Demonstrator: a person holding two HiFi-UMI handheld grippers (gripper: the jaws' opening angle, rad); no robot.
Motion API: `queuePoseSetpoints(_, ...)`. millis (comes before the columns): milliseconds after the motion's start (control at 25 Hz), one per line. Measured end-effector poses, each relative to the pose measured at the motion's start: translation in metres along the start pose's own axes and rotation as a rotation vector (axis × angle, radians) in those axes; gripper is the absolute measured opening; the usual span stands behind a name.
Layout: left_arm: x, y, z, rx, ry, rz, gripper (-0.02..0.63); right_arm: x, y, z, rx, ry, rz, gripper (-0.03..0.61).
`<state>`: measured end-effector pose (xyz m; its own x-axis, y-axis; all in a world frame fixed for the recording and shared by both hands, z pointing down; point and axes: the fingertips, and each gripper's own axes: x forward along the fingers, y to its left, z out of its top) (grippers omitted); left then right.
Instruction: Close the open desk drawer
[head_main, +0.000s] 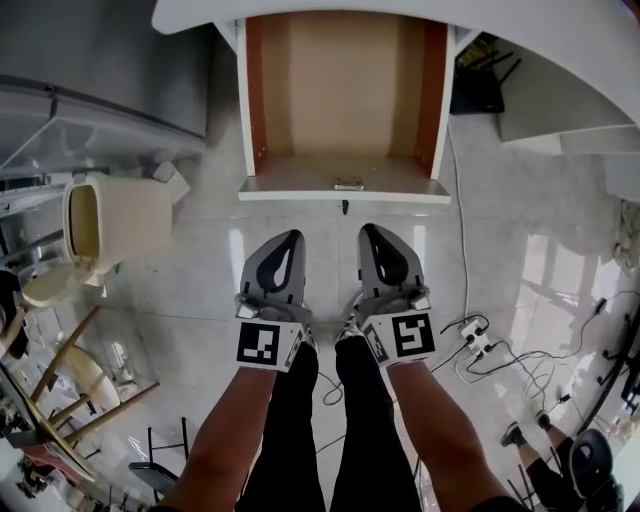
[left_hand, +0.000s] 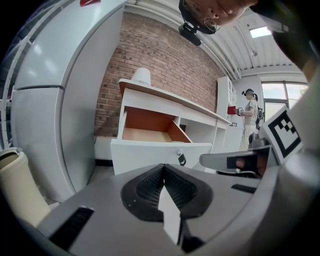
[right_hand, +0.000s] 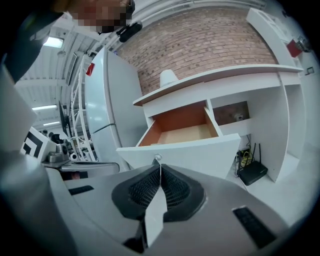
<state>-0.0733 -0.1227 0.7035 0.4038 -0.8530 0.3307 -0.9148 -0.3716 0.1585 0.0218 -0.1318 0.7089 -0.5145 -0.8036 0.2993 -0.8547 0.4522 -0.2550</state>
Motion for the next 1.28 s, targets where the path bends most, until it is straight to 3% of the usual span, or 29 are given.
queuePoseSetpoints(280, 0.005, 0.0, -0.016, 0.02, 0.011, -0.014, 0.008, 0.011, -0.016, -0.012, 0.081, -0.048, -0.026, 0.031)
queuePoseSetpoints(400, 0.009, -0.008, -0.015, 0.057, 0.007, -0.021, 0.008, 0.016, -0.025, -0.017, 0.181, -0.052, -0.004, 0.031)
queuePoseSetpoints(560, 0.012, -0.011, -0.015, 0.046, 0.017, -0.024, 0.008, 0.028, -0.039, -0.033, 0.406, -0.04, 0.017, 0.061)
queuePoseSetpoints(680, 0.013, -0.009, -0.015, 0.045, 0.02, -0.024, 0.008, 0.04, -0.04, -0.039, 0.474, -0.024, 0.074, 0.111)
queuePoseSetpoints(960, 0.012, -0.008, -0.016, 0.048, 0.02, -0.02, 0.008, 0.057, -0.056, -0.046, 0.667, -0.045, 0.139, 0.131)
queuePoseSetpoints(1280, 0.016, -0.007, -0.022, 0.048, 0.023, -0.039, 0.008, 0.072, -0.059, -0.04, 0.737, -0.076, 0.22, 0.14)
